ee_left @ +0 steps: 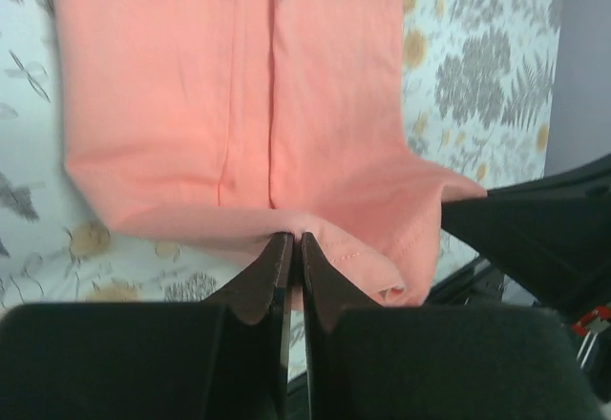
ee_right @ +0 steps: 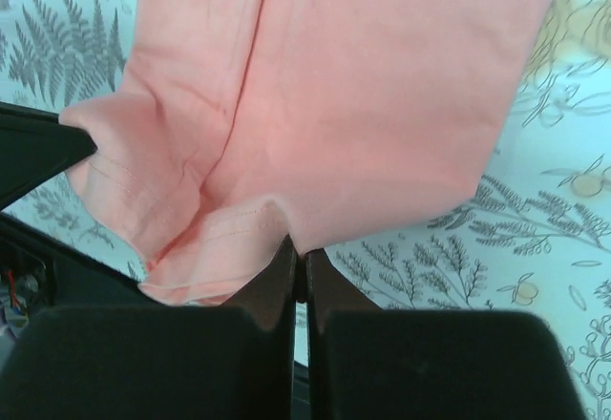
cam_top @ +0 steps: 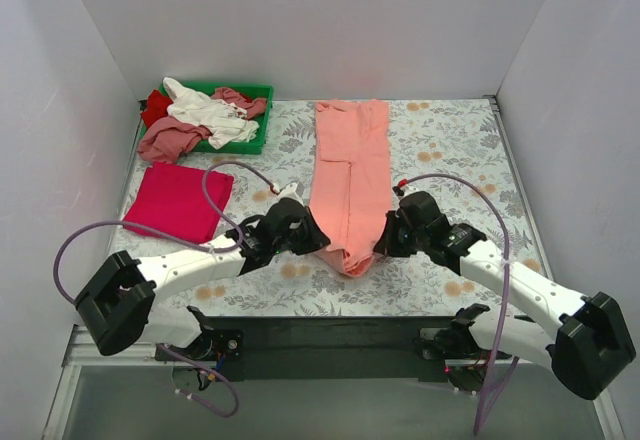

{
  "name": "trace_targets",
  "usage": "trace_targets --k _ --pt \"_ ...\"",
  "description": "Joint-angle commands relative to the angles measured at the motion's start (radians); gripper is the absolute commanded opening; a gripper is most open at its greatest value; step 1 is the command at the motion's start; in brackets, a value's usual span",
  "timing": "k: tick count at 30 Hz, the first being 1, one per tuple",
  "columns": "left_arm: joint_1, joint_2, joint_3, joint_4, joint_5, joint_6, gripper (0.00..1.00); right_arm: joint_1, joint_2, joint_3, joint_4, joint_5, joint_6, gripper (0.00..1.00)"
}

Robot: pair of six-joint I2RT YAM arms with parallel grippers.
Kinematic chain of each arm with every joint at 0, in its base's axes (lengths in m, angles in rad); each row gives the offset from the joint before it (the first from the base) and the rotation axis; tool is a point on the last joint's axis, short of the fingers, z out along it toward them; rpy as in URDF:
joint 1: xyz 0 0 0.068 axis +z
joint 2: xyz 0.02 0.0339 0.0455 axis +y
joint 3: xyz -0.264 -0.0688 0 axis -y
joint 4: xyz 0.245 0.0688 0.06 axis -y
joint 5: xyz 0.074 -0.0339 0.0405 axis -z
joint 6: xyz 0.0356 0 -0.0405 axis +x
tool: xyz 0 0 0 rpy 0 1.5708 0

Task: Fold and stack the t-shirts
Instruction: Fold the tshirt

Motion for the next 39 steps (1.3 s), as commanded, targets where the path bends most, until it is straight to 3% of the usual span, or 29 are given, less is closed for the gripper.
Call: trace_targets --k 1,10,19,30,39 --pt "0.083 0.037 0.075 0.047 0.015 0.045 0.0 -0.049 0.082 0.103 0.033 0.071 -0.034 0.01" --pt "0.211 0.247 0.318 0.052 0.094 0.127 0.0 -0.224 0.283 0.321 0.058 0.007 -0.125 0.01" --pt "0.312 0.413 0.479 0.053 0.14 0.167 0.0 -0.315 0.517 0.518 0.064 -0.102 -0.191 0.01" --pt "0.39 0.612 0.683 0.039 0.184 0.22 0.0 -0.37 0.712 0.7 0.065 -0.162 -0.218 0.01" --pt "0.421 0.712 0.747 0.03 0.163 0.236 0.0 -0.416 0.85 0.804 0.07 -0.194 -0.223 0.01"
